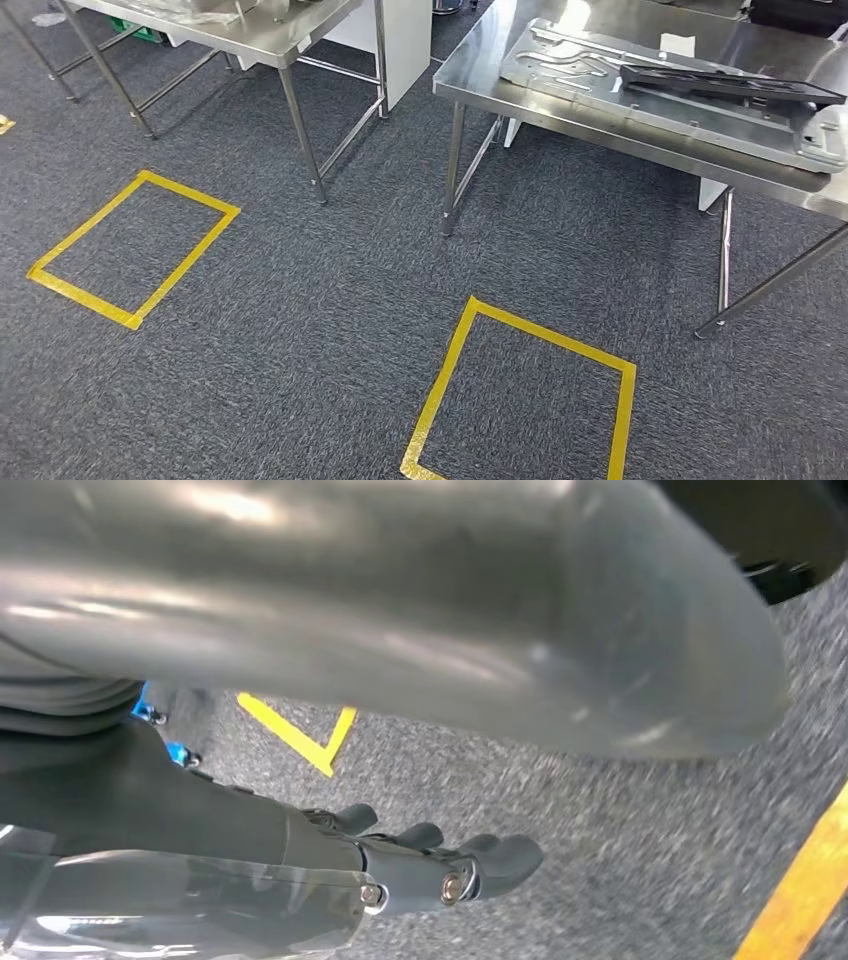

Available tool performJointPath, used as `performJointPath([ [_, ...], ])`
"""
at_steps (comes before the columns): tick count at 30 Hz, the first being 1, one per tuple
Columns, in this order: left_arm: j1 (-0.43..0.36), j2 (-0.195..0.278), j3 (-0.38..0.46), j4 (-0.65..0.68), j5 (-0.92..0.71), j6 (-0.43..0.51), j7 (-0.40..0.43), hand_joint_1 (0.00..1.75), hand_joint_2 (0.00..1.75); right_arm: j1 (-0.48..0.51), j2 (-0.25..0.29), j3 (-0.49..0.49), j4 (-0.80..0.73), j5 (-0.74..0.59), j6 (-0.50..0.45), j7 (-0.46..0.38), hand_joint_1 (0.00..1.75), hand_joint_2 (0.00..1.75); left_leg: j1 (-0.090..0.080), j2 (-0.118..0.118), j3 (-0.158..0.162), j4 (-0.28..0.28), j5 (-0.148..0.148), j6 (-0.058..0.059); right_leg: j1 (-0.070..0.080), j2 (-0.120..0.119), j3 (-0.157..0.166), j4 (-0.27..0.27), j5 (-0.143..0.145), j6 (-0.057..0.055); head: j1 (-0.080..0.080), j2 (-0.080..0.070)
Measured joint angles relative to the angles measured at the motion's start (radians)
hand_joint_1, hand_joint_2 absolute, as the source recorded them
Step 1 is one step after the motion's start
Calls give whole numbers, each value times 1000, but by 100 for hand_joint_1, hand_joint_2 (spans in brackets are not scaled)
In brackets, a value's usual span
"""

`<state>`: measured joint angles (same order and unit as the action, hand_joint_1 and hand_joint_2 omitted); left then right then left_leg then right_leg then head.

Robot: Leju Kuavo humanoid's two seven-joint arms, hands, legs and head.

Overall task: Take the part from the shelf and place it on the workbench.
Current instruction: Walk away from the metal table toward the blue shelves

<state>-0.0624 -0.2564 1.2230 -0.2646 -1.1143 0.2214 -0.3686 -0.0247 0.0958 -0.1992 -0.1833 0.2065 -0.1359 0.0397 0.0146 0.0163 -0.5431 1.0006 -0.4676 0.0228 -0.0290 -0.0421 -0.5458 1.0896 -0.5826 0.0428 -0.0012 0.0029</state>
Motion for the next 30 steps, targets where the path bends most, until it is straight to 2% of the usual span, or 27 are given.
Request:
performJointPath([
  [1,-1,0,0,1,1,0,-1,0,0,2,0,1,0,2,1,0,0,0,-2,-10,-2,0,1,4,0,23,-34,66,-33,0,2,0],
  [2,-2,0,0,1,4,-2,-3,0,0,3,0,2,1,3,3,1,0,0,-4,-22,-3,0,1,6,1,32,-70,133,-59,0,3,0],
  [3,-2,0,0,2,7,-3,-5,0,0,5,0,3,2,6,5,2,0,0,-6,-35,-4,2,1,7,3,36,-97,181,-69,-1,3,0],
  [4,-2,0,0,2,11,-5,-8,0,0,6,0,5,2,8,7,4,0,0,-9,-49,-4,3,0,8,5,38,-109,194,-59,-3,3,0],
  [5,-1,0,1,3,16,-7,-10,0,0,7,0,6,2,10,10,5,0,0,-10,-65,-3,5,-1,9,6,40,-102,169,-29,-6,3,0],
  [6,-1,0,1,3,19,-9,-12,0,0,7,0,6,2,12,13,7,0,0,-12,-80,-2,8,-2,8,7,48,-80,111,12,-11,3,0],
  [8,-2,0,1,3,22,-15,-14,0,0,7,0,7,3,15,16,7,0,0,-13,-105,-3,15,-6,4,8,83,-28,-12,67,-23,3,0],
  [9,-3,0,1,3,21,-17,-15,0,0,7,0,8,3,16,17,8,0,0,-13,-115,-5,17,-7,-1,10,97,-13,-47,77,-28,2,0],
  [10,-3,0,1,4,20,-18,-16,0,0,6,-1,9,3,16,19,8,0,0,-13,-122,-7,18,-8,-6,12,105,-8,-60,75,-31,2,0],
  [12,-3,1,1,5,16,-18,-17,0,0,1,-1,12,3,16,22,8,0,0,-11,-136,-12,15,-6,-19,13,92,-6,-65,77,-37,1,0],
  [13,-3,1,1,7,14,-18,-18,0,0,0,-1,13,3,16,23,8,0,0,-11,-132,-13,18,-9,-24,12,82,-2,-70,78,-43,1,0],
  [15,-4,1,1,8,11,-16,-18,0,0,2,-1,14,3,16,27,8,0,0,-13,-91,-34,68,-41,-34,7,57,5,-81,81,-57,-4,0],
  [17,-7,2,1,9,9,-16,-19,0,0,8,-1,14,3,16,33,8,0,0,-9,-42,-93,189,-104,-43,9,30,8,-83,79,-66,-10,0],
  [18,-7,2,1,10,8,-16,-19,0,0,10,-1,14,3,16,34,8,0,0,-7,-34,-125,251,-128,-48,10,15,8,-83,77,-68,-10,0],
  [19,-7,2,1,10,8,-17,-20,0,0,11,-1,14,4,16,35,8,0,0,-4,-29,-144,287,-135,-51,10,2,9,-82,76,-67,-10,0],
  [20,-6,2,1,10,9,-18,-21,0,0,11,-1,14,4,16,35,8,0,0,-2,-25,-144,286,-122,-53,10,-11,10,-82,74,-66,-10,0],
  [21,-5,2,1,10,12,-19,-23,0,0,10,-1,14,4,17,35,8,0,0,-1,-17,-124,245,-92,-53,10,-22,14,-82,71,-64,-11,0],
  [23,-6,2,2,10,22,-24,-30,0,0,10,-1,15,4,18,35,9,0,0,-5,22,-53,105,-27,-47,12,-45,24,-82,64,-56,-11,0],
  [24,-7,2,2,10,26,-27,-35,0,0,10,-1,15,4,19,35,9,0,0,-8,40,-26,52,-10,-40,14,-55,28,-81,60,-51,-10,0],
  [25,-9,2,3,10,29,-30,-39,0,0,9,-1,15,4,19,35,10,0,0,-12,52,-12,23,-4,-34,16,-64,31,-81,57,-45,-8,0],
  [26,-10,2,3,10,32,-33,-42,0,0,8,-1,16,4,20,36,10,0,0,-16,51,-11,15,-7,-28,18,-73,34,-81,55,-40,-7,0],
  [27,-10,2,4,10,34,-36,-45,0,0,5,-1,16,4,21,36,10,0,0,-16,38,-13,13,-5,-21,18,-83,38,-83,54,-34,-6,0],
  [28,-8,1,5,10,36,-38,-46,0,0,3,-1,17,3,22,36,10,0,0,-14,28,-11,10,-2,-15,16,-79,42,-82,50,-27,-5,0],
  [30,-7,1,8,10,39,-42,-50,0,0,1,-1,18,3,24,36,11,0,0,-10,6,-7,0,5,-1,11,-32,30,-46,20,-17,-2,0],
])
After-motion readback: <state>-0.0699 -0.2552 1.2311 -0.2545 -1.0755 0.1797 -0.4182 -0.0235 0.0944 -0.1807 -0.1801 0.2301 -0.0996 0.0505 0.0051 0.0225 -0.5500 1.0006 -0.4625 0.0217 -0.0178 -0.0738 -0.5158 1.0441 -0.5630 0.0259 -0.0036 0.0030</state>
